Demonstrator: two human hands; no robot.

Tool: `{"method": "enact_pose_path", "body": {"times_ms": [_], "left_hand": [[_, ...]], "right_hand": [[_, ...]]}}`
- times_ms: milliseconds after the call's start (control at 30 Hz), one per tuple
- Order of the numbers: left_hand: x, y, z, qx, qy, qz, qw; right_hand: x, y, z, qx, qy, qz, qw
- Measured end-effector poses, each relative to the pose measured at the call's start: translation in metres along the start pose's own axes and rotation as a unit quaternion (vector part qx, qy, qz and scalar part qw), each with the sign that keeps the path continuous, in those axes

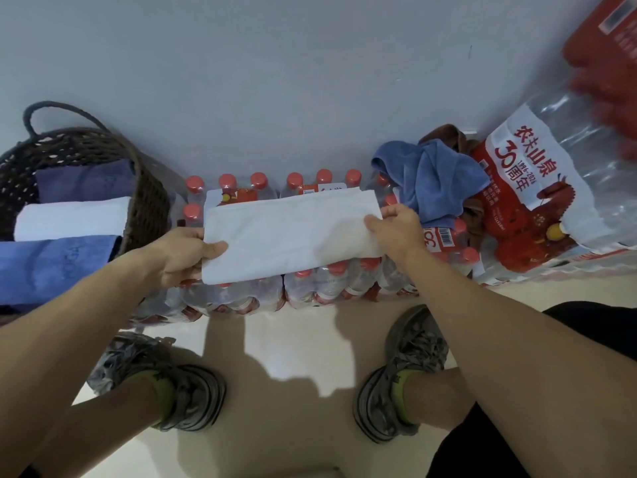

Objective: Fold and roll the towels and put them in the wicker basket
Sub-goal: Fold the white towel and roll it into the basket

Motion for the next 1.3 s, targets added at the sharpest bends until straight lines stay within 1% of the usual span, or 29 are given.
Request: {"method": "enact_pose_path", "body": {"times_ms": [100, 133, 200, 233, 367, 500, 600, 767, 933, 1000, 1100, 1200, 1233, 1267, 1300], "left_hand": [[-0.005, -0.004, 0.002, 0.019, -0.023, 0.061, 0.998], [-0.007, -0.006, 0.003, 0.027, -0.037, 0.097, 0.994], [-0.009, -0.012, 0.005, 0.057, -0.088, 0.188, 0.977], [-0.010, -0.016, 0.006, 0.079, -0.123, 0.210, 0.967], [-0.008, -0.019, 0.007, 0.159, -0.240, 0.171, 0.942], [-0.009, -0.017, 0.008, 0.201, -0.301, 0.195, 0.912], [-0.012, -0.016, 0.013, 0.198, -0.313, 0.204, 0.906], [-0.013, -0.013, 0.020, 0.185, -0.300, 0.205, 0.913], [-0.013, -0.013, 0.015, 0.211, -0.332, 0.194, 0.899], [-0.011, -0.014, 0.011, 0.214, -0.356, 0.227, 0.881], [-0.005, -0.021, 0.003, 0.215, -0.377, 0.316, 0.844], [0.007, -0.035, -0.009, 0.231, -0.402, 0.421, 0.779], [0.013, -0.041, -0.014, 0.246, -0.406, 0.453, 0.755], [0.023, -0.046, -0.019, 0.279, -0.404, 0.470, 0.733], [0.034, -0.051, -0.025, 0.326, -0.387, 0.473, 0.721]], "right_hand": [[0.007, -0.001, 0.000, -0.018, 0.025, -0.097, 0.995], [0.008, -0.001, 0.000, -0.023, 0.029, -0.126, 0.991], [0.009, 0.001, 0.001, -0.044, 0.017, -0.155, 0.987], [0.009, 0.003, 0.001, -0.059, 0.003, -0.155, 0.986], [0.006, 0.009, -0.002, -0.102, -0.067, -0.136, 0.983], [0.009, 0.014, 0.000, -0.129, -0.086, -0.138, 0.978], [0.012, 0.015, 0.007, -0.125, -0.085, -0.160, 0.975], [0.016, 0.006, 0.015, -0.060, -0.071, -0.216, 0.972], [0.016, 0.014, 0.012, -0.074, -0.111, -0.174, 0.976], [0.018, 0.012, 0.011, -0.065, -0.102, -0.188, 0.975], [0.020, 0.005, 0.012, -0.038, -0.059, -0.224, 0.972], [0.017, 0.003, 0.009, -0.031, -0.047, -0.231, 0.971], [0.017, 0.004, 0.007, -0.032, -0.047, -0.235, 0.970], [0.018, 0.004, 0.005, -0.031, -0.043, -0.240, 0.969], [0.020, 0.003, 0.003, -0.027, -0.035, -0.245, 0.969]]}}
Point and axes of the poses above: each hand's wrist, its own z-axis towards the middle knuckle, its own x-axis out of the palm, y = z × x, the point moved 6 cm from there along z, towards the middle knuckle, and after that the axes turned 1 degree about -z, right-handed, at the moved point
